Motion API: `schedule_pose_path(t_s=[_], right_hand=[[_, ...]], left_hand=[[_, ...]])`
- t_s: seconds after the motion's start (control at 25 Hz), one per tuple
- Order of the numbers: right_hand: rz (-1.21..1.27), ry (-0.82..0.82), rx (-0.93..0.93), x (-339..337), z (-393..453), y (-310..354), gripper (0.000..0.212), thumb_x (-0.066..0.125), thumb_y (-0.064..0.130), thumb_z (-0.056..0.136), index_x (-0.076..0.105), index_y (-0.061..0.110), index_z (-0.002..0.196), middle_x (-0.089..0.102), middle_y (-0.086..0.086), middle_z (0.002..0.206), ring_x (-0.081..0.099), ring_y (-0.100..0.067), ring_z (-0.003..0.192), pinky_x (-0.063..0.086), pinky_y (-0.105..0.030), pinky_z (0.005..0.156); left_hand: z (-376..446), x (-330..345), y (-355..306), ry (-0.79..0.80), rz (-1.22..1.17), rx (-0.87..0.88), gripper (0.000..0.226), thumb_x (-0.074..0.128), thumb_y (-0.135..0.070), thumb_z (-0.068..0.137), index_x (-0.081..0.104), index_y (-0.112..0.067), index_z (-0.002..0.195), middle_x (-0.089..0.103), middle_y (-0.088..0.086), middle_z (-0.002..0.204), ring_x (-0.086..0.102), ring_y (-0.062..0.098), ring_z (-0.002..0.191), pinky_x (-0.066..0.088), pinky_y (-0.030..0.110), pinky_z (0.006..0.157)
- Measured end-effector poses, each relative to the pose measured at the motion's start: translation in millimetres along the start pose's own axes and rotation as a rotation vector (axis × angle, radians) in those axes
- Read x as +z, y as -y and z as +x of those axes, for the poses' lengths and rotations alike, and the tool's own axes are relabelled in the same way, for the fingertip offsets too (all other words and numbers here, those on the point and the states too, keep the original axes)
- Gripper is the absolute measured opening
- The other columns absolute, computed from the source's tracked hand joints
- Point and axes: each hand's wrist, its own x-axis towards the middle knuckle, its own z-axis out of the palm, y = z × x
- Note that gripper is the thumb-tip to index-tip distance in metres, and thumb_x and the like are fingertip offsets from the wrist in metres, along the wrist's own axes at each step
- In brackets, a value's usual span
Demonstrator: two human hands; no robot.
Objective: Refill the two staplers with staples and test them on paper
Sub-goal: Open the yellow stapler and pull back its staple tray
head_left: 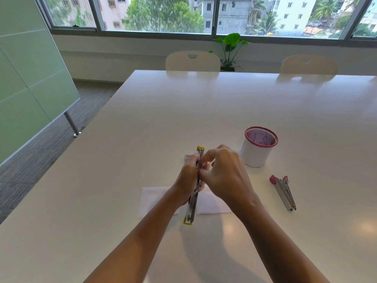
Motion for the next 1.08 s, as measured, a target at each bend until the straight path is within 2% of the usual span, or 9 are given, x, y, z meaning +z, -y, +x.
schedule_pose_path(t_s=[0.12, 0.28, 0.4, 0.56, 0.64, 0.72, 0.96, 1.04, 1.08], right_hand=[[-0.023, 0.029, 0.012, 0.1, 3.2, -2.8, 0.013, 0.072, 0.018, 0.08, 0.077, 0.023, 0.091, 0.062, 0.001, 0.101, 0.063, -0.018, 0.083, 0.039, -0.02, 0.063], [-0.007, 0.069, -0.007, 2.8, 4.6, -8.7, 0.008, 0.071, 0.017, 0.08, 0.071, 0.021, 0.087, 0.06, 0.0, 0.098, 0.058, -0.015, 0.079, 0.031, -0.009, 0.054], [0.025, 0.065, -0.042, 5.7, 5.1, -11.3, 0.007, 0.071, 0.013, 0.079, 0.069, 0.019, 0.081, 0.062, 0.0, 0.091, 0.061, -0.015, 0.077, 0.038, -0.012, 0.056], [0.091, 0.061, -0.104, 5.2, 10.0, -17.9, 0.007, 0.07, 0.012, 0.075, 0.07, 0.019, 0.076, 0.068, 0.006, 0.077, 0.066, -0.012, 0.072, 0.056, -0.03, 0.067], [0.139, 0.101, -0.111, 1.5, 13.7, -21.9, 0.012, 0.072, 0.011, 0.075, 0.069, 0.022, 0.076, 0.069, 0.008, 0.072, 0.067, -0.008, 0.069, 0.057, -0.028, 0.065], [0.193, 0.107, -0.086, -4.8, 18.8, -26.3, 0.016, 0.075, 0.011, 0.079, 0.066, 0.024, 0.079, 0.068, 0.009, 0.072, 0.064, -0.002, 0.064, 0.052, -0.018, 0.06], [0.275, -0.186, 0.041, -34.1, 43.5, -62.9, 0.014, 0.074, 0.012, 0.084, 0.07, 0.021, 0.093, 0.07, 0.008, 0.081, 0.063, 0.001, 0.07, 0.044, -0.002, 0.063], [0.218, -0.309, 0.067, -42.1, 51.8, -79.9, 0.012, 0.071, 0.013, 0.085, 0.07, 0.02, 0.095, 0.071, 0.006, 0.084, 0.065, -0.003, 0.075, 0.045, -0.004, 0.067], [0.186, -0.355, 0.085, -44.9, 55.7, -87.9, 0.012, 0.07, 0.014, 0.086, 0.069, 0.02, 0.096, 0.072, 0.004, 0.088, 0.067, -0.007, 0.078, 0.048, -0.01, 0.072]], left_hand=[[1.6, -0.1, 1.7, 0.014, 0.015, -0.033, 0.047, 0.019, -0.027, 0.105, 0.038, -0.017, 0.063, 0.034, -0.007, 0.041, 0.026, 0.008, 0.032, 0.015, 0.021, 0.039], [4.8, -0.5, 4.5, 0.004, 0.036, -0.039, 0.048, 0.019, -0.026, 0.104, 0.039, -0.015, 0.062, 0.033, -0.003, 0.043, 0.026, 0.01, 0.034, 0.015, 0.022, 0.04], [9.2, -1.7, 7.5, -0.042, 0.027, -0.048, 0.049, 0.021, -0.029, 0.104, 0.042, -0.014, 0.063, 0.032, 0.002, 0.049, 0.027, 0.013, 0.037, 0.019, 0.02, 0.039], [11.6, -0.5, 9.7, -0.056, 0.044, -0.018, 0.054, 0.02, -0.028, 0.105, 0.045, -0.013, 0.06, 0.035, 0.005, 0.045, 0.031, 0.016, 0.037, 0.022, 0.021, 0.038], [12.0, 0.7, 10.2, -0.05, 0.048, -0.013, 0.056, 0.018, -0.027, 0.105, 0.043, -0.013, 0.057, 0.034, 0.005, 0.043, 0.031, 0.017, 0.038, 0.023, 0.021, 0.038], [14.3, 0.7, 11.2, -0.049, 0.039, 0.005, 0.057, 0.017, -0.028, 0.106, 0.041, -0.012, 0.057, 0.034, 0.007, 0.046, 0.029, 0.019, 0.038, 0.023, 0.021, 0.038], [29.8, -9.2, 16.6, -0.114, -0.036, 0.045, 0.047, 0.018, -0.031, 0.106, 0.042, -0.01, 0.072, 0.032, 0.006, 0.051, 0.024, 0.014, 0.035, 0.023, 0.016, 0.037], [31.7, -10.8, 16.6, -0.106, -0.072, 0.035, 0.043, 0.019, -0.034, 0.107, 0.044, -0.01, 0.081, 0.034, 0.001, 0.047, 0.024, 0.013, 0.034, 0.023, 0.014, 0.038], [31.7, -10.6, 16.3, -0.095, -0.086, 0.036, 0.042, 0.02, -0.035, 0.107, 0.044, -0.01, 0.083, 0.035, -0.001, 0.046, 0.024, 0.012, 0.033, 0.023, 0.014, 0.038]])
